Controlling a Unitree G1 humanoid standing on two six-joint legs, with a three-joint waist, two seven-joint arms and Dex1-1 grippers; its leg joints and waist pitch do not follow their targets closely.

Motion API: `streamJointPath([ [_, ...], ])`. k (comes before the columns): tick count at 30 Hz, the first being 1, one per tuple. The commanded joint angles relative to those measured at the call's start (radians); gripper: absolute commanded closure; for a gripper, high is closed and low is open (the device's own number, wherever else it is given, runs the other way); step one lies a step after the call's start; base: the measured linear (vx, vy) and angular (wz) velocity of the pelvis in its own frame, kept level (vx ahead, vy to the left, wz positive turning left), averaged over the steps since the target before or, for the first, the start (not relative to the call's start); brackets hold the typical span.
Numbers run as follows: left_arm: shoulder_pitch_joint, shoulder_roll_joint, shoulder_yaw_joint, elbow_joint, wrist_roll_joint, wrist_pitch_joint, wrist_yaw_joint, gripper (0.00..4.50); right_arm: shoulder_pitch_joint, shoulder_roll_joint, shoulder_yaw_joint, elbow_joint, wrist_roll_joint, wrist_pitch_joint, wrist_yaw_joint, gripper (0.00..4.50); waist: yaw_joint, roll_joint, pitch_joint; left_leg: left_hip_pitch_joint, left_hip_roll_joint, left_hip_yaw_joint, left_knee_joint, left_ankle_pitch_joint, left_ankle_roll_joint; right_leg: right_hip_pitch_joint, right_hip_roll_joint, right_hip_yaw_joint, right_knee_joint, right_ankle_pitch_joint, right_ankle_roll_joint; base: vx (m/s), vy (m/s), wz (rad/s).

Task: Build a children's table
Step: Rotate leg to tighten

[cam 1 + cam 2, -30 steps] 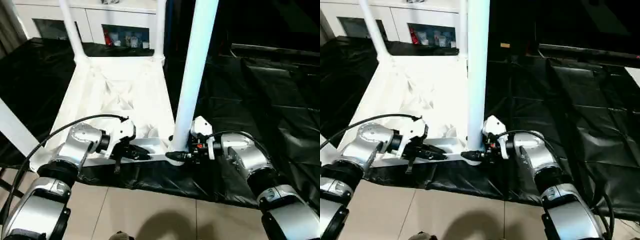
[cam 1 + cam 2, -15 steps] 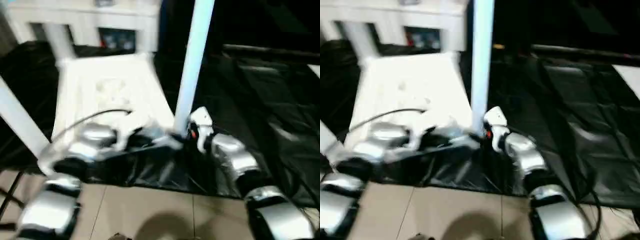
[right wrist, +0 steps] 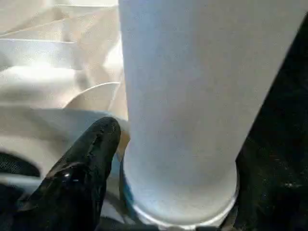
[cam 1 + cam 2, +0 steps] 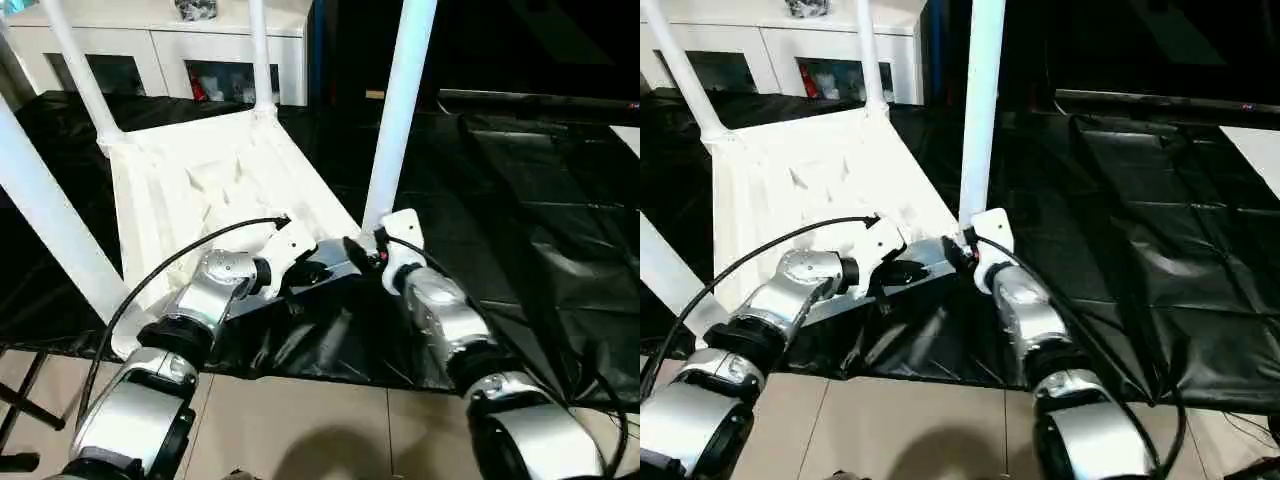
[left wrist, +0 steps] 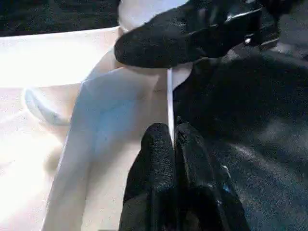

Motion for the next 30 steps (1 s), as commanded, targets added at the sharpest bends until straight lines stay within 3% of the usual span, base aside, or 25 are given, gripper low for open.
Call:
streamJointPath([
  [1,0.015,-0.013,-0.042,-0.022,-0.017,-0.051,-0.084,4.5,0.007,0.007,0.096,-0.049,-0.01,-0.031,0.184,0.63,0.004,-0.005,-0.06,0.011,0.027,-0.018,-0.069,-0.339,0.033,0.036,-0.059,0.035,-0.086,-0.316,-0.194,0.0,0.0,0.0],
  [2,0.019,0.006,-0.046,-0.025,-0.016,-0.058,-0.115,4.5,0.014,-0.019,0.113,-0.058,-0.013,-0.041,0.248,0.63,0.004,-0.009,-0.061,0.011,0.028,-0.017,-0.068,-0.33,0.037,0.036,-0.059,0.035,-0.084,-0.304,-0.201,0.0,0.0,0.0],
  [4,0.021,0.018,-0.049,-0.027,-0.016,-0.063,-0.133,4.5,0.018,-0.036,0.123,-0.063,-0.015,-0.047,0.288,0.63,0.01,-0.003,-0.065,0.007,0.032,-0.013,-0.063,-0.274,0.05,0.042,-0.06,0.035,-0.074,-0.23,-0.224,0.03,-0.008,0.0],
  [5,0.024,0.039,-0.048,-0.026,-0.023,-0.08,-0.178,4.5,0.026,-0.066,0.139,-0.077,-0.007,-0.053,0.387,0.63,0.013,-0.008,-0.066,0.006,0.031,-0.012,-0.061,-0.254,0.058,0.045,-0.057,0.032,-0.068,-0.196,-0.238,0.0,0.0,0.0],
  [11,0.034,0.102,-0.051,-0.032,-0.05,-0.116,-0.332,4.5,0.012,-0.135,0.157,-0.086,0.017,-0.043,0.627,0.89,0.029,-0.006,-0.067,0.012,0.037,-0.007,-0.057,-0.225,0.08,0.043,-0.057,0.031,-0.058,-0.119,-0.275,0.0,0.0,0.0],
  [19,0.033,0.143,-0.055,-0.025,-0.066,-0.141,-0.433,4.5,-0.019,-0.161,0.185,-0.069,0.014,-0.025,0.762,1.49,0.044,-0.011,-0.061,0.019,0.041,-0.008,-0.064,-0.269,0.041,0.039,-0.063,0.034,-0.063,-0.219,-0.254,0.0,0.0,0.0],
  [25,0.029,0.154,-0.048,-0.019,-0.081,-0.129,-0.48,4.5,-0.034,-0.158,0.188,-0.052,0.001,-0.02,0.798,1.8,0.045,-0.013,-0.064,0.016,0.039,-0.008,-0.062,-0.232,0.048,0.041,-0.063,0.033,-0.058,-0.18,-0.258,0.0,0.0,0.0],
  [28,0.02,0.139,-0.038,-0.002,-0.071,-0.104,-0.417,4.5,-0.026,-0.129,0.158,-0.049,0.006,0.002,0.701,1.82,0.044,-0.017,-0.063,0.015,0.039,-0.007,-0.062,-0.228,0.048,0.041,-0.063,0.033,-0.058,-0.187,-0.257,0.0,0.0,0.0],
  [30,0.013,0.123,-0.035,0.007,-0.058,-0.078,-0.358,4.5,-0.021,-0.108,0.135,-0.043,0.004,0.009,0.603,1.83,0.042,-0.015,-0.058,0.018,0.039,-0.008,-0.066,-0.252,0.032,0.037,-0.064,0.034,-0.064,-0.24,-0.243,0.0,0.0,0.0],
])
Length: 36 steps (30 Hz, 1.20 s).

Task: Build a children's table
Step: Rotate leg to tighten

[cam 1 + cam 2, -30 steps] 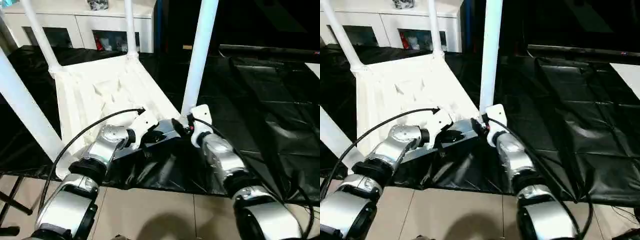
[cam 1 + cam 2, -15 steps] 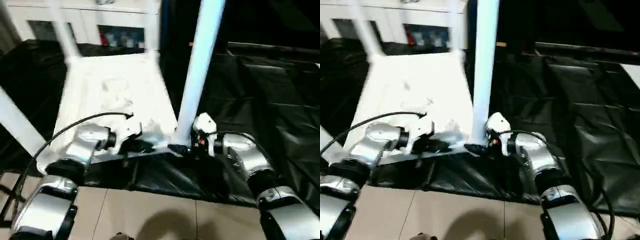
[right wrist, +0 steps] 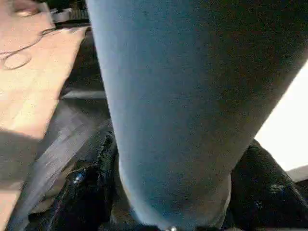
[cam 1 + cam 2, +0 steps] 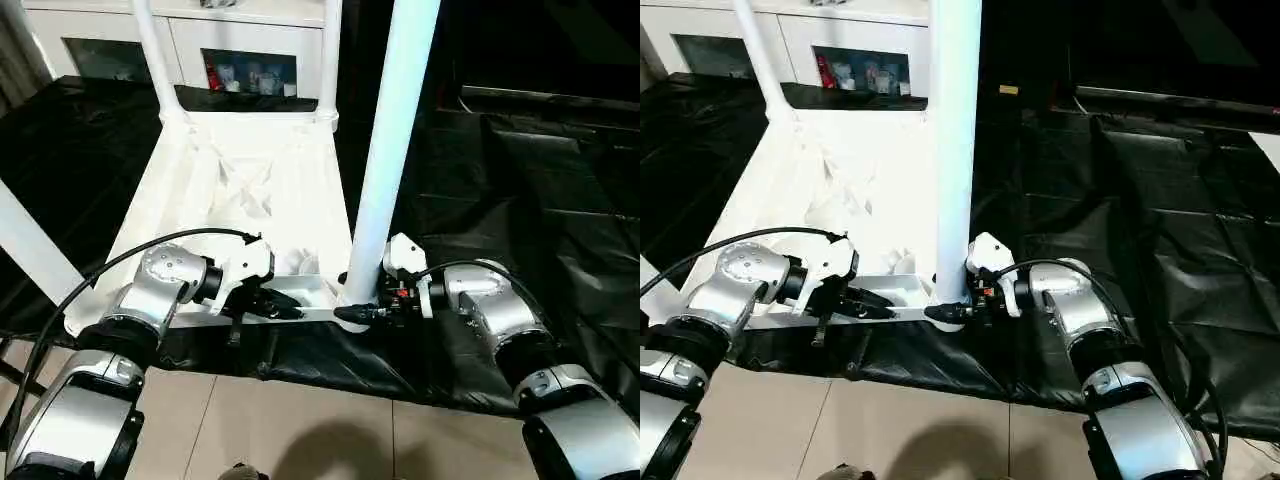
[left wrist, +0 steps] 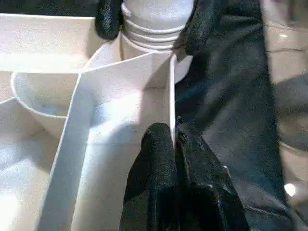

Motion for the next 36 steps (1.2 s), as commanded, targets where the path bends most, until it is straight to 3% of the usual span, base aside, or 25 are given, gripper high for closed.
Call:
streamJointPath([
  [1,-0.012,-0.042,-0.019,0.012,0.023,0.025,0.053,4.5,-0.004,0.04,0.002,0.007,-0.004,0.019,-0.085,1.83,-0.005,-0.003,-0.057,0.024,0.033,-0.012,-0.069,-0.291,0.014,0.034,-0.066,0.04,-0.076,-0.31,-0.224,0.0,0.0,0.0],
  [4,-0.039,-0.096,-0.014,0.043,0.049,0.061,0.21,4.5,0.007,0.085,-0.019,0.035,-0.047,0.037,-0.341,1.83,-0.014,-0.009,-0.053,0.028,0.03,-0.02,-0.073,-0.345,-0.023,0.029,-0.069,0.042,-0.087,-0.433,-0.179,-0.02,-0.002,-0.01],
  [6,-0.056,-0.156,-0.015,0.048,0.064,0.099,0.321,4.5,0.01,0.137,-0.057,0.058,-0.05,0.074,-0.532,1.83,-0.023,-0.005,-0.05,0.032,0.028,-0.024,-0.074,-0.367,-0.041,0.023,-0.07,0.042,-0.095,-0.494,-0.157,0.0,0.0,0.0],
  [7,-0.059,-0.171,-0.014,0.047,0.066,0.11,0.345,4.5,0.01,0.15,-0.066,0.064,-0.049,0.085,-0.573,1.84,-0.027,-0.009,-0.05,0.032,0.026,-0.025,-0.074,-0.375,-0.041,0.023,-0.07,0.041,-0.1,-0.512,-0.149,0.0,0.0,0.0],
  [8,-0.062,-0.195,-0.014,0.044,0.069,0.125,0.379,4.5,0.011,0.169,-0.069,0.072,-0.056,0.092,-0.631,1.84,-0.031,-0.001,-0.05,0.033,0.023,-0.028,-0.072,-0.388,-0.037,0.022,-0.071,0.039,-0.104,-0.538,-0.138,0.0,0.0,0.0],
  [11,-0.063,-0.262,-0.03,0.03,0.095,0.155,0.478,4.5,0.001,0.239,-0.071,0.102,-0.079,0.112,-0.789,1.84,-0.042,0.005,-0.052,0.028,0.022,-0.03,-0.075,-0.397,-0.032,0.023,-0.066,0.037,-0.108,-0.515,-0.136,0.0,0.0,0.0],
  [12,-0.057,-0.285,-0.04,0.022,0.105,0.16,0.492,4.5,-0.007,0.275,-0.072,0.114,-0.082,0.118,-0.836,1.84,-0.045,0.002,-0.052,0.029,0.02,-0.03,-0.075,-0.412,-0.027,0.022,-0.064,0.035,-0.11,-0.513,-0.133,0.0,0.0,0.0],
  [16,-0.046,-0.297,-0.071,0.022,0.137,0.147,0.492,4.5,-0.017,0.317,-0.063,0.11,-0.073,0.091,-0.814,1.84,-0.056,0.009,-0.051,0.035,0.019,-0.033,-0.075,-0.472,-0.019,0.016,-0.063,0.032,-0.121,-0.546,-0.121,0.0,0.0,0.0],
  [17,-0.046,-0.298,-0.071,0.025,0.14,0.145,0.499,4.5,-0.016,0.319,-0.063,0.103,-0.074,0.073,-0.806,1.28,-0.056,0.008,-0.052,0.034,0.019,-0.033,-0.076,-0.472,-0.018,0.016,-0.063,0.032,-0.12,-0.538,-0.124,0.0,0.0,0.0],
  [22,-0.033,-0.247,-0.067,0.008,0.128,0.106,0.433,4.5,-0.004,0.259,-0.093,0.048,-0.02,0.024,-0.67,0.94,-0.054,0.007,-0.056,0.024,0.022,-0.03,-0.078,-0.441,-0.002,0.025,-0.063,0.037,-0.109,-0.433,-0.159,0.0,0.0,0.0],
  [26,-0.008,-0.166,-0.053,-0.024,0.095,0.043,0.286,4.5,0.017,0.148,-0.047,0.009,-0.019,0.005,-0.433,0.62,-0.05,0.003,-0.065,0.009,0.024,-0.023,-0.073,-0.348,0.031,0.042,-0.061,0.039,-0.088,-0.277,-0.203,0.0,0.0,0.0],
  [29,0.001,-0.121,-0.054,-0.036,0.081,0.017,0.199,4.5,0.027,0.085,-0.011,-0.006,-0.024,-0.017,-0.29,0.62,-0.04,0.003,-0.069,0.009,0.026,-0.014,-0.064,-0.279,0.053,0.046,-0.061,0.037,-0.077,-0.196,-0.24,0.043,-0.018,0.0],
  [31,0.006,-0.094,-0.051,-0.042,0.068,0.003,0.143,4.5,0.03,0.046,0.009,-0.017,-0.02,-0.025,-0.192,0.62,-0.03,0.008,-0.072,0.012,0.031,-0.008,-0.057,-0.221,0.073,0.045,-0.058,0.036,-0.063,-0.076,-0.271,0.028,-0.013,0.0],
  [32,0.009,-0.08,-0.048,-0.047,0.058,-0.002,0.111,4.5,0.029,0.029,0.016,-0.021,-0.016,-0.025,-0.137,0.62,-0.023,0.001,-0.074,0.014,0.031,-0.007,-0.056,-0.206,0.084,0.047,-0.058,0.034,-0.06,-0.048,-0.284,0.0,0.0,0.0],
  [35,0.015,-0.052,-0.05,-0.054,0.048,-0.014,0.051,4.5,0.018,0.004,0.021,-0.019,-0.01,-0.018,-0.04,0.62,-0.014,0.006,-0.073,0.014,0.033,-0.008,-0.056,-0.187,0.094,0.048,-0.06,0.033,-0.054,-0.023,-0.293,0.0,0.0,0.0],
  [36,0.017,-0.038,-0.053,-0.054,0.048,-0.024,0.029,4.5,0.012,-0.005,0.028,-0.016,-0.011,-0.019,0.0,0.62,-0.011,0.0,-0.074,0.014,0.034,-0.009,-0.057,-0.185,0.093,0.05,-0.06,0.03,-0.052,-0.031,-0.292,0.0,0.0,0.0],
])
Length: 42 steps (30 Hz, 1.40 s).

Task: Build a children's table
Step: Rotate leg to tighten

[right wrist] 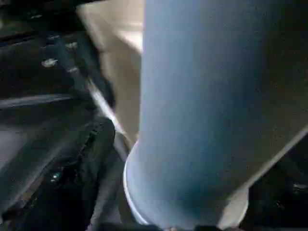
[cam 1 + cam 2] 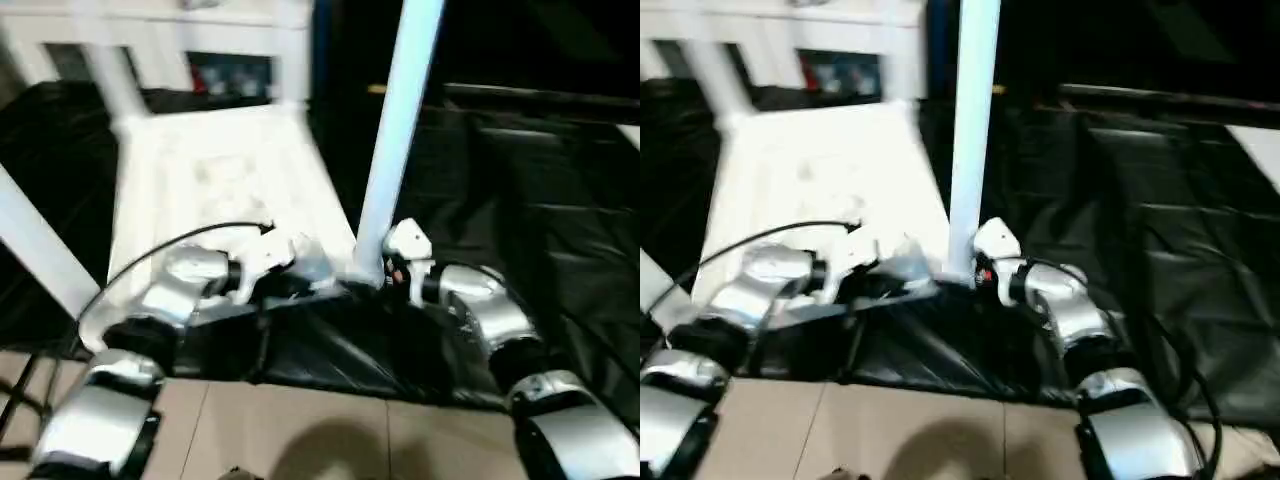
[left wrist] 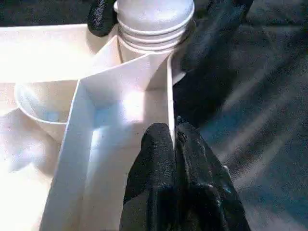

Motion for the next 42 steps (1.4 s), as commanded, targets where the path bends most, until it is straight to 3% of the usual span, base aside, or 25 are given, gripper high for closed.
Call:
streamJointPath([
  [1,0.015,0.0,-0.044,-0.015,0.009,-0.026,-0.064,4.5,-0.007,0.002,0.042,-0.006,-0.006,0.006,0.094,0.76,0.001,-0.003,-0.069,0.017,0.033,-0.007,-0.052,-0.191,0.093,0.049,-0.061,0.038,-0.045,-0.042,-0.285,0.0,0.0,0.0],
  [7,0.019,0.024,-0.04,-0.017,-0.019,-0.029,-0.14,4.5,-0.046,-0.009,0.056,0.03,-0.008,0.016,0.17,1.13,0.01,-0.006,-0.063,0.022,0.034,-0.008,-0.059,-0.238,0.047,0.045,-0.066,0.041,-0.054,-0.167,-0.257,0.0,0.0,0.0],
  [14,0.017,0.039,-0.034,-0.018,-0.04,-0.014,-0.189,4.5,-0.059,-0.013,0.057,0.048,-0.012,0.014,0.213,1.65,0.011,-0.009,-0.066,0.02,0.033,-0.007,-0.055,-0.192,0.059,0.047,-0.065,0.041,-0.046,-0.106,-0.264,0.0,0.0,0.0],
  [18,0.014,0.029,-0.02,-0.008,-0.032,-0.001,-0.126,4.5,-0.046,0.007,0.022,0.047,0.0,0.043,0.122,1.79,0.011,-0.011,-0.065,0.019,0.032,-0.007,-0.055,-0.187,0.061,0.048,-0.065,0.04,-0.045,-0.111,-0.264,0.0,0.0,0.0],
  [23,-0.003,-0.02,-0.009,0.023,0.015,0.054,0.074,4.5,-0.016,0.06,-0.017,0.073,-0.045,0.069,-0.225,1.81,0.0,-0.015,-0.051,0.029,0.03,-0.015,-0.068,-0.311,-0.017,0.036,-0.072,0.044,-0.075,-0.38,-0.187,0.0,0.0,0.0],
  [25,-0.007,-0.073,-0.014,0.021,0.035,0.087,0.179,4.5,0.002,0.118,-0.049,0.084,-0.043,0.113,-0.396,1.81,-0.01,-0.019,-0.049,0.03,0.028,-0.02,-0.07,-0.346,-0.028,0.033,-0.072,0.044,-0.083,-0.453,-0.156,0.0,0.0,0.0],
  [27,-0.011,-0.116,-0.02,0.018,0.045,0.115,0.238,4.5,0.005,0.155,-0.058,0.096,-0.056,0.126,-0.515,1.81,-0.02,-0.017,-0.048,0.037,0.028,-0.022,-0.071,-0.376,-0.037,0.024,-0.071,0.043,-0.092,-0.49,-0.144,0.0,0.0,0.0],
  [30,-0.016,-0.188,-0.027,0.021,0.058,0.15,0.334,4.5,-0.005,0.217,-0.06,0.122,-0.068,0.141,-0.648,1.81,-0.03,-0.016,-0.048,0.034,0.026,-0.027,-0.072,-0.397,-0.037,0.024,-0.071,0.04,-0.099,-0.526,-0.125,0.0,0.0,0.0],
  [31,-0.018,-0.22,-0.034,0.024,0.065,0.161,0.374,4.5,-0.013,0.25,-0.061,0.132,-0.068,0.146,-0.69,1.81,-0.031,-0.008,-0.045,0.04,0.024,-0.028,-0.072,-0.423,-0.038,0.019,-0.069,0.037,-0.104,-0.541,-0.121,0.0,0.0,0.0],
  [32,-0.019,-0.241,-0.039,0.026,0.07,0.167,0.398,4.5,-0.019,0.271,-0.062,0.139,-0.068,0.148,-0.715,1.81,-0.036,-0.012,-0.043,0.044,0.02,-0.029,-0.069,-0.457,-0.036,0.015,-0.068,0.033,-0.112,-0.579,-0.11,0.0,0.0,0.0],
  [35,-0.021,-0.284,-0.057,0.049,0.093,0.157,0.435,4.5,-0.044,0.326,-0.041,0.137,-0.088,0.118,-0.758,1.81,-0.046,-0.012,-0.039,0.06,0.014,-0.034,-0.064,-0.529,-0.033,0.003,-0.066,0.019,-0.133,-0.675,-0.07,0.0,0.0,0.0],
  [36,-0.02,-0.29,-0.054,0.052,0.095,0.156,0.441,4.5,-0.045,0.332,-0.039,0.129,-0.09,0.103,-0.753,1.81,-0.05,-0.006,-0.039,0.062,0.015,-0.039,-0.068,-0.559,-0.032,0.008,-0.066,0.011,-0.138,-0.68,-0.057,0.0,0.0,0.0],
  [37,-0.019,-0.287,-0.053,0.051,0.095,0.151,0.442,4.5,-0.042,0.327,-0.042,0.12,-0.084,0.09,-0.732,1.26,-0.053,-0.007,-0.04,0.061,0.016,-0.041,-0.07,-0.567,-0.031,0.012,-0.065,0.007,-0.138,-0.668,-0.056,0.0,0.0,0.0],
  [38,-0.019,-0.284,-0.052,0.05,0.096,0.147,0.442,4.5,-0.04,0.323,-0.045,0.114,-0.079,0.081,-0.716,1.26,-0.053,-0.007,-0.043,0.061,0.015,-0.041,-0.072,-0.577,-0.027,0.012,-0.065,0.006,-0.139,-0.646,-0.057,0.0,0.0,0.0],
  [40,-0.014,-0.266,-0.048,0.037,0.094,0.134,0.436,4.5,-0.029,0.298,-0.059,0.086,-0.052,0.048,-0.666,1.12,-0.054,-0.009,-0.045,0.052,0.015,-0.042,-0.076,-0.561,-0.018,0.017,-0.07,0.011,-0.132,-0.62,-0.065,0.0,0.0,0.0],
  [42,-0.009,-0.227,-0.033,0.024,0.081,0.107,0.395,4.5,-0.016,0.249,-0.07,0.062,-0.025,0.042,-0.58,0.84,-0.051,-0.009,-0.05,0.04,0.02,-0.043,-0.084,-0.524,-0.007,0.026,-0.072,0.022,-0.119,-0.535,-0.094,0.0,0.0,0.0],
])
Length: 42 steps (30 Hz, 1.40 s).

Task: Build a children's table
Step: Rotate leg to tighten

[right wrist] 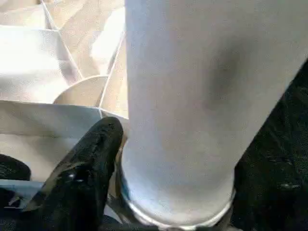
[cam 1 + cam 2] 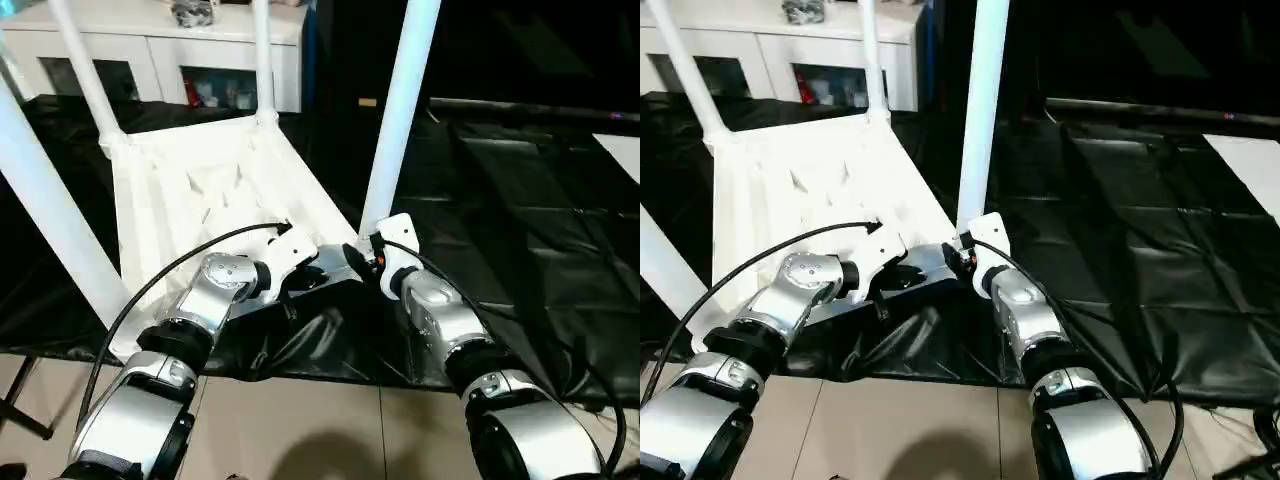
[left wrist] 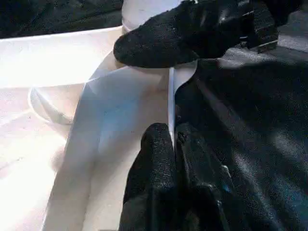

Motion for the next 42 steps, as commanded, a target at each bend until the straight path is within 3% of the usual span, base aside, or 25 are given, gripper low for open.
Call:
streamJointPath([
  [1,0.008,-0.036,-0.05,-0.014,-0.018,-0.043,-0.042,4.5,0.003,0.027,0.076,-0.046,0.005,-0.033,0.199,0.74,-0.004,-0.003,-0.051,0.02,0.042,-0.032,-0.083,-0.49,0.0,0.007,-0.055,0.034,-0.085,-0.458,-0.13,0.0,0.0,0.0],
  [3,0.013,-0.007,-0.042,-0.025,-0.034,-0.065,-0.097,4.5,0.007,-0.015,0.088,-0.05,0.003,-0.049,0.27,0.64,-0.001,-0.003,-0.057,0.005,0.043,-0.024,-0.08,-0.398,0.022,0.02,-0.056,0.039,-0.065,-0.308,-0.184,0.0,0.0,0.0],
  [5,0.021,0.028,-0.033,-0.047,-0.061,-0.071,-0.182,4.5,0.014,-0.074,0.117,-0.054,-0.006,-0.074,0.384,0.64,0.002,-0.004,-0.059,0.005,0.043,-0.018,-0.075,-0.357,0.038,0.021,-0.056,0.04,-0.06,-0.257,-0.206,0.0,0.0,0.0],
  [7,0.022,0.055,-0.034,-0.053,-0.066,-0.083,-0.232,4.5,0.017,-0.115,0.14,-0.055,-0.016,-0.092,0.469,0.64,0.013,-0.008,-0.065,-0.003,0.042,-0.007,-0.061,-0.262,0.073,0.025,-0.055,0.041,-0.046,-0.161,-0.239,0.0,0.0,0.0],
  [10,0.026,0.088,-0.037,-0.062,-0.083,-0.102,-0.321,4.5,0.012,-0.158,0.153,-0.051,-0.019,-0.119,0.568,0.64,0.028,-0.006,-0.068,-0.006,0.046,0.001,-0.05,-0.196,0.101,0.026,-0.054,0.04,-0.031,-0.1,-0.263,0.037,-0.038,0.02],
  [13,0.028,0.107,-0.037,-0.069,-0.101,-0.106,-0.39,4.5,0.002,-0.183,0.155,-0.049,-0.013,-0.13,0.644,0.64,0.041,-0.008,-0.068,-0.006,0.046,0.006,-0.044,-0.16,0.109,0.026,-0.049,0.04,-0.016,-0.013,-0.291,0.053,-0.057,0.02],
  [15,0.028,0.127,-0.042,-0.071,-0.111,-0.115,-0.449,4.5,-0.01,-0.203,0.157,-0.048,-0.004,-0.128,0.727,0.64,0.047,-0.008,-0.069,-0.007,0.047,0.004,-0.043,-0.152,0.112,0.03,-0.05,0.039,-0.011,-0.003,-0.29,0.0,0.0,0.0],
  [18,0.022,0.148,-0.048,-0.062,-0.113,-0.128,-0.493,4.5,-0.029,-0.22,0.169,-0.041,0.005,-0.119,0.818,0.64,0.051,-0.005,-0.067,-0.002,0.05,0.003,-0.046,-0.173,0.102,0.026,-0.047,0.037,-0.015,-0.043,-0.287,0.0,0.0,0.0],
  [19,0.022,0.154,-0.05,-0.062,-0.116,-0.128,-0.505,4.5,-0.032,-0.223,0.174,-0.039,0.006,-0.12,0.835,0.8,0.052,-0.009,-0.065,-0.001,0.052,0.002,-0.049,-0.188,0.093,0.026,-0.047,0.037,-0.016,-0.071,-0.283,0.0,0.0,0.0],
  [26,0.02,0.193,-0.06,-0.056,-0.121,-0.138,-0.584,4.5,-0.064,-0.223,0.183,-0.01,0.015,-0.118,0.91,1.39,0.053,-0.007,-0.06,0.006,0.055,0.001,-0.056,-0.26,0.039,0.019,-0.051,0.041,-0.024,-0.171,-0.268,0.0,0.0,0.0],
  [32,0.023,0.203,-0.053,-0.048,-0.112,-0.143,-0.574,4.5,-0.057,-0.196,0.149,-0.006,0.05,-0.083,0.914,1.74,0.053,-0.008,-0.061,0.001,0.052,0.001,-0.054,-0.223,0.043,0.023,-0.051,0.04,-0.017,-0.123,-0.271,0.0,0.0,0.0],
  [35,0.015,0.181,-0.046,-0.035,-0.09,-0.133,-0.468,4.5,-0.033,-0.172,0.121,-0.014,0.061,-0.065,0.808,1.77,0.053,-0.007,-0.059,0.003,0.054,0.001,-0.056,-0.245,0.03,0.02,-0.052,0.041,-0.021,-0.158,-0.263,0.0,0.0,0.0],
  [38,0.0,0.142,-0.033,-0.023,-0.069,-0.09,-0.325,4.5,-0.009,-0.145,0.108,-0.005,0.029,-0.066,0.604,1.78,0.048,-0.008,-0.049,0.014,0.051,-0.003,-0.063,-0.332,-0.012,0.009,-0.055,0.044,-0.043,-0.335,-0.213,0.0,0.0,0.0],
  [39,-0.001,0.138,-0.031,-0.023,-0.07,-0.087,-0.316,4.5,-0.007,-0.143,0.108,-0.004,0.025,-0.068,0.59,1.78,0.048,-0.008,-0.049,0.014,0.051,-0.003,-0.063,-0.332,-0.012,0.009,-0.055,0.044,-0.043,-0.335,-0.213,0.0,0.0,0.0],
  [40,-0.003,0.126,-0.028,-0.024,-0.07,-0.077,-0.292,4.5,-0.002,-0.135,0.106,-0.002,0.016,-0.069,0.546,1.78,0.046,-0.007,-0.05,0.013,0.049,-0.008,-0.064,-0.352,-0.022,0.01,-0.058,0.043,-0.049,-0.402,-0.187,0.0,0.0,0.0],
  [42,-0.005,0.069,-0.03,-0.03,-0.055,-0.042,-0.193,4.5,0.014,-0.091,0.083,0.009,-0.011,-0.043,0.348,1.78,0.039,-0.008,-0.05,0.008,0.048,-0.011,-0.067,-0.351,-0.029,0.011,-0.056,0.043,-0.051,-0.407,-0.174,0.0,0.0,0.0],
])
